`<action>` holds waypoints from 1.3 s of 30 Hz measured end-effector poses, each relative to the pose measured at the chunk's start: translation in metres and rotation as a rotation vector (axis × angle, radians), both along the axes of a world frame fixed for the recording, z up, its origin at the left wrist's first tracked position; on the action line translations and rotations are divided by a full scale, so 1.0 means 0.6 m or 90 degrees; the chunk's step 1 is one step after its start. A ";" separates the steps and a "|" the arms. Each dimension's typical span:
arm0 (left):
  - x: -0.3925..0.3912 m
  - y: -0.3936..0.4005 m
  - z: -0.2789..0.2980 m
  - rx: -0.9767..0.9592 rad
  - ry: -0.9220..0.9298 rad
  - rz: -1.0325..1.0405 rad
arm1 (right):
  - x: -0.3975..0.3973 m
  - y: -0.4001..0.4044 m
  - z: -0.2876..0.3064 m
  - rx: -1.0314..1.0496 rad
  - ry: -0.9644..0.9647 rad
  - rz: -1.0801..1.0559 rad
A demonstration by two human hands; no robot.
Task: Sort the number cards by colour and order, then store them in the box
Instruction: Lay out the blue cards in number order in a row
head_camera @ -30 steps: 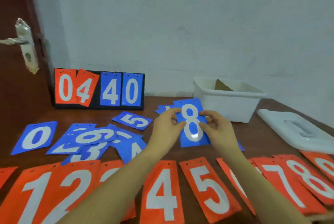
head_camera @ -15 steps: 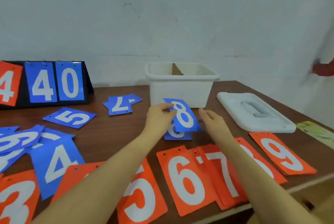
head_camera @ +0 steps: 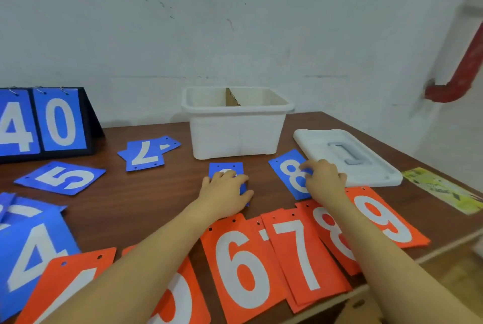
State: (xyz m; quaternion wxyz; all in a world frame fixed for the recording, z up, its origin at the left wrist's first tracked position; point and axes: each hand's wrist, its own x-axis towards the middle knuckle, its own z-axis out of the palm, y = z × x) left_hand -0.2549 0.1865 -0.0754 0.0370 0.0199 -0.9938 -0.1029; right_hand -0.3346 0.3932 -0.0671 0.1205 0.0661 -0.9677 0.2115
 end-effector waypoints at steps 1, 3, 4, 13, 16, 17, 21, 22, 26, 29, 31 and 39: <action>0.001 0.001 0.002 -0.002 -0.004 0.000 | 0.002 -0.002 -0.005 0.059 0.000 -0.017; 0.005 0.001 0.005 0.002 0.002 -0.003 | 0.009 -0.013 -0.009 0.105 0.018 -0.034; 0.009 0.000 0.008 0.011 0.017 -0.002 | 0.014 -0.023 -0.007 0.107 0.034 -0.028; 0.114 -0.123 0.066 -0.021 0.205 0.052 | 0.113 -0.217 0.065 -0.004 0.053 0.247; 0.174 -0.196 0.063 -0.067 0.154 0.130 | 0.163 -0.302 0.061 -0.045 -0.016 0.374; 0.196 -0.222 0.060 -0.079 0.128 0.160 | 0.179 -0.330 0.056 -0.048 -0.034 0.405; 0.284 -0.326 0.046 -0.101 0.024 0.273 | 0.249 -0.442 0.040 -0.038 -0.079 0.457; 0.303 -0.349 0.042 -0.102 -0.004 0.294 | 0.267 -0.469 0.036 -0.035 -0.090 0.465; 0.356 -0.408 0.027 -0.061 -0.075 0.306 | 0.317 -0.542 0.022 0.120 -0.168 0.471; 0.367 -0.422 0.022 -0.029 -0.030 0.287 | 0.322 -0.562 0.020 0.082 -0.225 0.469; 0.369 -0.425 0.021 -0.007 -0.003 0.301 | 0.319 -0.565 0.020 0.039 -0.199 0.464; 0.381 -0.441 0.014 0.169 0.083 0.333 | 0.291 -0.559 0.025 -0.536 -0.160 0.373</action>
